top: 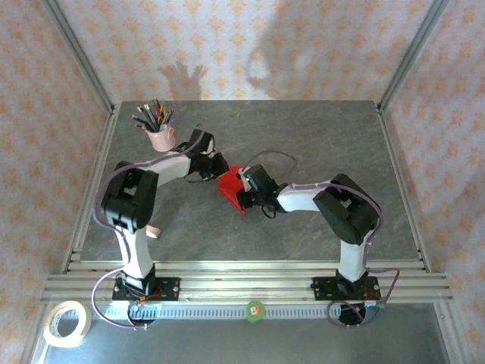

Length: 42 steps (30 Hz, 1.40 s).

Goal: Fold a paper plane with a square sheet of paper (pick it up from the middle)

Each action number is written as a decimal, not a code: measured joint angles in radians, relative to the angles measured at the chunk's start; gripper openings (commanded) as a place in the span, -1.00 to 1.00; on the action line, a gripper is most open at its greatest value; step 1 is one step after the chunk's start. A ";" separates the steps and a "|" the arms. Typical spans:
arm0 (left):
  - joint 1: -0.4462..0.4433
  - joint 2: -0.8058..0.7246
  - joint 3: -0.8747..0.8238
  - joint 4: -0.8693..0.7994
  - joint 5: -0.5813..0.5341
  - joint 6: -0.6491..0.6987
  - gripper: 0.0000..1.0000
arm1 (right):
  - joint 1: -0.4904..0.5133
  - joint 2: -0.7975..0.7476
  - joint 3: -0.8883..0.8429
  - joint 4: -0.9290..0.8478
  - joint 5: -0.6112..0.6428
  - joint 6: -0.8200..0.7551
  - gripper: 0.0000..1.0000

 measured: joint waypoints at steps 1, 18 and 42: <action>0.010 -0.033 -0.023 0.008 -0.004 -0.011 -0.62 | -0.001 0.001 0.000 0.000 -0.003 0.000 -0.85; -0.097 -0.202 -0.316 0.130 -0.001 -0.195 -0.75 | -0.005 0.013 0.014 0.001 -0.008 0.004 -0.85; -0.110 -0.133 -0.324 0.231 0.023 -0.245 -0.79 | -0.005 0.013 0.014 0.000 -0.007 0.004 -0.84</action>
